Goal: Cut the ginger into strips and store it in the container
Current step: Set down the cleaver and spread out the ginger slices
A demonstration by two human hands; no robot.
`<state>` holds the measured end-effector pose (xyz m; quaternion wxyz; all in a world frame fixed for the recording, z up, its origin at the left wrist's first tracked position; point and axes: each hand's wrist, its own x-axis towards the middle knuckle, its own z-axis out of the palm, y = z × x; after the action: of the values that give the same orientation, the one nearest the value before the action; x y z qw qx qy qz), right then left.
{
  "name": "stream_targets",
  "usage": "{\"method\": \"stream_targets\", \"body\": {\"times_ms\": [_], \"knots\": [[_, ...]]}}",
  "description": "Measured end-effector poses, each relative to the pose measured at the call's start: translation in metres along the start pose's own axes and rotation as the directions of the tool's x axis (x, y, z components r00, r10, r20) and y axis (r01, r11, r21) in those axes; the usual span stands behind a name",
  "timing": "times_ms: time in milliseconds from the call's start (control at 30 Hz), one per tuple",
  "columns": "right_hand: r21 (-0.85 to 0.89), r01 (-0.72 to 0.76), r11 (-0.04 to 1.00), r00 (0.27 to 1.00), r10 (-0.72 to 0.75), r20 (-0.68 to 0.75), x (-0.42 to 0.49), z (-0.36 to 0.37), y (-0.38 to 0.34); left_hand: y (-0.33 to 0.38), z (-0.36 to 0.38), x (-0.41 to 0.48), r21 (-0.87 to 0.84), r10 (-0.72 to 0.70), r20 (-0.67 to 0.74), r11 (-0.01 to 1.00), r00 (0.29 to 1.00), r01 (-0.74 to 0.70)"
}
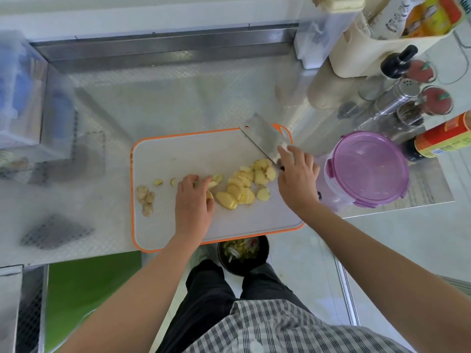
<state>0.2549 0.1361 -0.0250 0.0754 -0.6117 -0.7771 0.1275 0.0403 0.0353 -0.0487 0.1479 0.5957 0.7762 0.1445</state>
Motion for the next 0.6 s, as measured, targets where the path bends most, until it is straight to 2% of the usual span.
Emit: {"method": "stream_targets", "body": {"times_ms": [67, 100, 167, 267, 333, 467, 600], "knots": [[0.217, 0.158, 0.963, 0.987, -0.157, -0.022, -0.010, -0.006, -0.016, -0.002, -0.001, 0.000, 0.022, 0.008, -0.013, 1.000, 1.000, -0.008], [0.293, 0.208, 0.933, 0.975, -0.222, 0.016, -0.018, -0.008, -0.026, -0.004, -0.002, 0.000, 0.030, 0.006, -0.012, 1.000, 1.000, -0.005], [0.325, 0.220, 0.919, 0.951, -0.277, 0.140, -0.030, -0.007, -0.045, -0.009, -0.003, -0.003, 0.039, 0.004, 0.004, 0.999, 1.000, -0.005], [0.147, 0.149, 0.978, 0.936, -0.188, 0.298, -0.035, 0.005, -0.065, -0.014, -0.004, -0.007, 0.004, 0.016, 0.032, 1.000, 0.999, -0.016], [0.058, 0.112, 0.992, 0.937, -0.125, 0.326, -0.036, 0.009, -0.073, -0.011, -0.005, -0.005, -0.032, 0.036, 0.043, 0.999, 0.998, -0.035], [0.086, 0.013, 0.996, 0.948, -0.039, 0.314, -0.036, 0.014, -0.078, -0.008, -0.006, 0.000, -0.052, 0.066, 0.051, 0.997, 0.997, -0.063], [0.059, -0.006, 0.998, 0.952, -0.012, 0.306, -0.041, 0.019, -0.087, -0.012, -0.006, 0.002, -0.057, 0.102, 0.071, 0.994, 0.992, -0.098]]}}
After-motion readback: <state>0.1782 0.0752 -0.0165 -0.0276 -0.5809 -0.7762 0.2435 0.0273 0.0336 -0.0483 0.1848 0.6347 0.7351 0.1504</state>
